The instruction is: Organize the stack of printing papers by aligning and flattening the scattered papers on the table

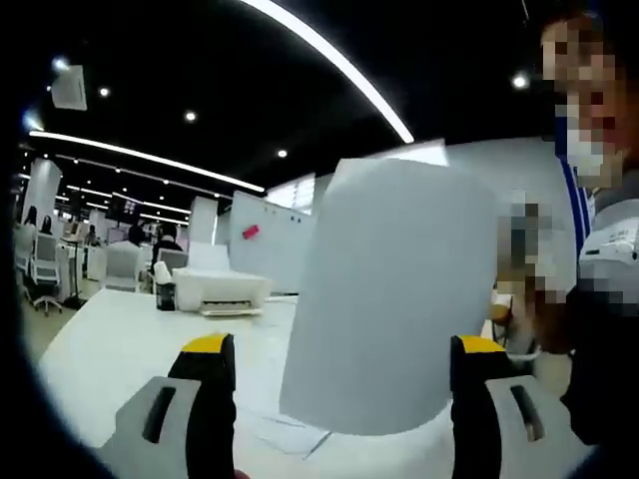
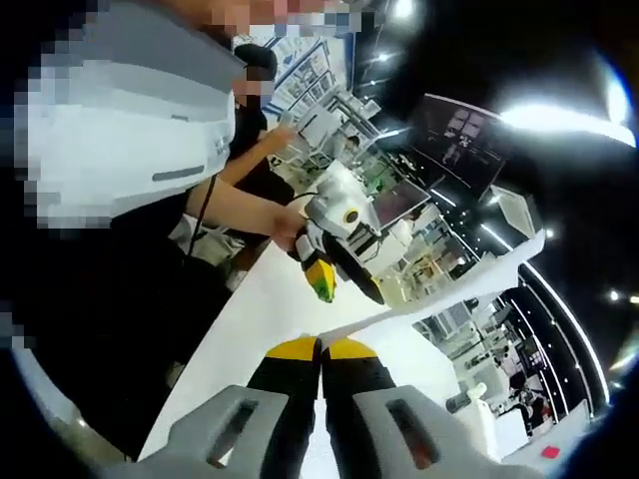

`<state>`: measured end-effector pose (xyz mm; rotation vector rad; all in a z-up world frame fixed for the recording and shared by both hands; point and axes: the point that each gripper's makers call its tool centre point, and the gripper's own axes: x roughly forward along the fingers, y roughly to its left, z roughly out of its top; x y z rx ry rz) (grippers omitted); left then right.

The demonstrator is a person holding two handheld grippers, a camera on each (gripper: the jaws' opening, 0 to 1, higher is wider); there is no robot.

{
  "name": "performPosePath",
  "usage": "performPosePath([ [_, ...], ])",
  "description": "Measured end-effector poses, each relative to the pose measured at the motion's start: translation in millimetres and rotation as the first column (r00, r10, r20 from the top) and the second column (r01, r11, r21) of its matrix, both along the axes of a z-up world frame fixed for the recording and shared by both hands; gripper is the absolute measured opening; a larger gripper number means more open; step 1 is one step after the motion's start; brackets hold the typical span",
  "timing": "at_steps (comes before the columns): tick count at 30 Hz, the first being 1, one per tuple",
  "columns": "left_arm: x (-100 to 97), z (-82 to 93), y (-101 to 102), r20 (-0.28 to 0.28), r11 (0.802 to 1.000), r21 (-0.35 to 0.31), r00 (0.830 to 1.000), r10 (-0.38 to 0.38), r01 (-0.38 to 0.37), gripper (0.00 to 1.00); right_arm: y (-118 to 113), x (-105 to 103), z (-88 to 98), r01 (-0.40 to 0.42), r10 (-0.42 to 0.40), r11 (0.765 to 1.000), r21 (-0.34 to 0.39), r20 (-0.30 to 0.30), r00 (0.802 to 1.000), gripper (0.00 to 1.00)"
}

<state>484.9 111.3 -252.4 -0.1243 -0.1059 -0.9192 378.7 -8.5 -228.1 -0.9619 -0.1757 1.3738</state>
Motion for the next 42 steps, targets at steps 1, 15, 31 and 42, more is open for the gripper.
performPosePath([
  [1, -0.5, -0.1, -1, 0.002, 1.000, 0.001, 1.000, -0.004, 0.004, 0.91, 0, 0, -0.8, 0.000, 0.000, 1.000, -0.004, 0.000, 1.000, 0.00],
  [15, 1.1, -1.3, -1, 0.014, 1.000, 0.026, 1.000, -0.015, 0.015, 0.90, -4, 7, -4.1, 0.009, -0.008, 0.999, -0.040, 0.016, 1.000, 0.00],
  [31, -12.5, 5.5, -8, 0.090, 0.997, 0.070, 0.995, -0.046, 0.040, 0.86, 3, 14, -14.1, 0.001, -0.002, 1.000, -0.029, -0.056, 0.998, 0.00],
  [42, -32.3, 14.9, -20, 0.169, 0.991, 0.095, 0.980, -0.108, 0.092, 0.69, 8, 24, -21.6, 0.012, -0.013, 1.000, -0.013, -0.111, 0.994, 0.00],
])
